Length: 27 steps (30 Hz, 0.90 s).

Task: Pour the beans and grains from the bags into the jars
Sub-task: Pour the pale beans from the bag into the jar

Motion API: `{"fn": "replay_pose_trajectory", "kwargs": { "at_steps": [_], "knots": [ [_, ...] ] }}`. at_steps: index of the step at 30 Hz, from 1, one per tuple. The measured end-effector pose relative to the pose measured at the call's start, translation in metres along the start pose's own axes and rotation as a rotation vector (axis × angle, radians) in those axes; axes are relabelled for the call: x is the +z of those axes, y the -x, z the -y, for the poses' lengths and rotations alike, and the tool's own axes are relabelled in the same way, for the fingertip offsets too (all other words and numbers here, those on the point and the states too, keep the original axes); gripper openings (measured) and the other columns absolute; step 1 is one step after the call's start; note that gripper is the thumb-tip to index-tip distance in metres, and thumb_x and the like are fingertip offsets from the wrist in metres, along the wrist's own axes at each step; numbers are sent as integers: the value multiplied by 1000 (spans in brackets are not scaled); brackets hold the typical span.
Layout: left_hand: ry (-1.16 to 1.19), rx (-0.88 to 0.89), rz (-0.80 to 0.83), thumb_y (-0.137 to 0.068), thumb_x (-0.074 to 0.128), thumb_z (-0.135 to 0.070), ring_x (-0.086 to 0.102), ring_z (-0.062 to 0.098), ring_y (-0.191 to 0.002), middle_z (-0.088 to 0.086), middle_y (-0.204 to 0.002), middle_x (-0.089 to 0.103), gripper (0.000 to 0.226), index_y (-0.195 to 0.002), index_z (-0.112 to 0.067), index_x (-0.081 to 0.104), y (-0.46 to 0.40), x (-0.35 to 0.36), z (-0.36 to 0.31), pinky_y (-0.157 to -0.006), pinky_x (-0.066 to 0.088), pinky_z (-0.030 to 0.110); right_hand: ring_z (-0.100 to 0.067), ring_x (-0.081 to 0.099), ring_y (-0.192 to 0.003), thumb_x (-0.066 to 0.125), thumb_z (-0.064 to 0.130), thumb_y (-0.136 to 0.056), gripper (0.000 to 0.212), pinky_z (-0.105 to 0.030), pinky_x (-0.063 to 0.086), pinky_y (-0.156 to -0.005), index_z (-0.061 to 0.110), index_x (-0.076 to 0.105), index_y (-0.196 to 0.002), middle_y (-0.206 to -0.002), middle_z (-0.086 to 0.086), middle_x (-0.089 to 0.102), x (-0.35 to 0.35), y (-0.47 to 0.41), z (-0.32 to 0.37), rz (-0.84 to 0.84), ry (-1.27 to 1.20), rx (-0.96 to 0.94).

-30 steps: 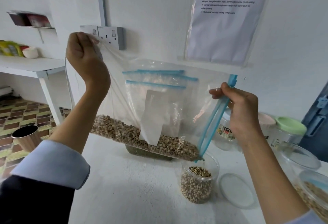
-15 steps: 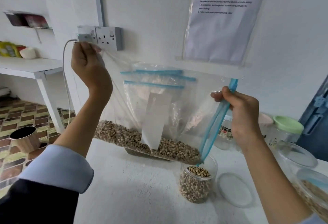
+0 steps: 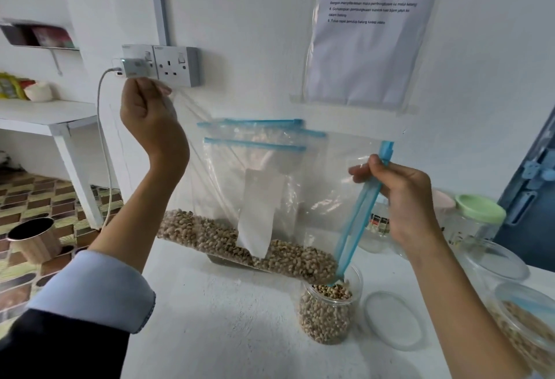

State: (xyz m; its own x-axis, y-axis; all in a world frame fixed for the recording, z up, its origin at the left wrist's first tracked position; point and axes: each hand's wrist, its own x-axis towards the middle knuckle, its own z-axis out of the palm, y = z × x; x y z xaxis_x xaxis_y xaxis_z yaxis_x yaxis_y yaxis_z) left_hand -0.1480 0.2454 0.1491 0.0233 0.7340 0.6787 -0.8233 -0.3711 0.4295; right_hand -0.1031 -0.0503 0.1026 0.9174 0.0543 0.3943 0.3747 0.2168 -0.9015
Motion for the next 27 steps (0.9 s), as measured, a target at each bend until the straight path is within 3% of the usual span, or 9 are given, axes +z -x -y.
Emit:
{"fn": "replay_pose_trajectory", "kwargs": {
  "at_steps": [3, 7, 9, 12, 18, 22, 25, 27],
  "knots": [
    [0, -5, 0, -94, 38, -10, 27, 16, -47, -1, -55, 40, 31, -65, -18, 47, 3, 1, -1, -42, 18, 29, -16, 66, -81, 60, 15, -92, 25, -38, 47, -99, 11, 72, -70, -71, 0, 73, -1, 1, -3, -63, -22, -14],
    [-10, 6, 13, -93, 38, -12, 28, 17, -48, 1, -57, 41, 30, -66, -18, 48, 2, -1, 0, -42, 20, 28, -17, 67, -82, 60, 16, -91, 24, -34, 47, -96, 10, 72, -71, -72, -1, 74, 1, 4, -4, -7, 9, -15],
    [-7, 5, 4, -94, 38, -11, 27, 16, -47, 1, -56, 41, 31, -66, -18, 48, 1, -1, 0, -42, 20, 28, -15, 67, -79, 60, 15, -92, 23, -31, 47, -92, 11, 71, -71, -68, 2, 73, 1, 5, -3, -68, -34, -40],
    [-6, 14, -12, -95, 38, -10, 29, 16, -47, -2, -56, 45, 32, -66, -19, 49, -3, -2, -1, -42, 19, 32, -17, 67, -83, 61, 17, -92, 25, -33, 46, -97, 12, 72, -70, -71, 0, 74, 4, 3, 0, -29, -27, -30],
    [-35, 54, -34, -91, 42, -19, 35, 18, -54, -1, -59, 47, 39, -59, -35, 58, -18, -5, -5, -50, 24, 42, -12, 66, -79, 60, 18, -92, 26, -28, 46, -93, 14, 72, -70, -70, 3, 73, 12, -1, 4, -16, -34, -14],
    [-53, 76, -45, -90, 43, -22, 38, 19, -57, -4, -59, 48, 37, -59, -35, 57, -21, -7, -7, -55, 30, 46, -6, 64, -73, 59, 16, -93, 25, -23, 47, -84, 13, 71, -71, -67, 6, 72, 15, -5, 2, -33, -50, -10],
    [-45, 73, -36, -89, 43, -21, 38, 18, -57, -2, -61, 50, 37, -60, -36, 59, -22, -10, -6, -58, 30, 44, -7, 65, -78, 60, 18, -92, 25, -28, 46, -90, 12, 72, -71, -72, 4, 74, 18, -7, 3, 41, 12, 17],
    [-60, 69, -46, -89, 42, -22, 37, 18, -56, -1, -60, 48, 37, -59, -36, 59, -23, -11, -7, -56, 30, 44, -5, 64, -76, 60, 18, -92, 24, -27, 45, -89, 13, 72, -71, -71, 4, 73, 17, -9, 3, -2, -10, 24]
  ]
}}
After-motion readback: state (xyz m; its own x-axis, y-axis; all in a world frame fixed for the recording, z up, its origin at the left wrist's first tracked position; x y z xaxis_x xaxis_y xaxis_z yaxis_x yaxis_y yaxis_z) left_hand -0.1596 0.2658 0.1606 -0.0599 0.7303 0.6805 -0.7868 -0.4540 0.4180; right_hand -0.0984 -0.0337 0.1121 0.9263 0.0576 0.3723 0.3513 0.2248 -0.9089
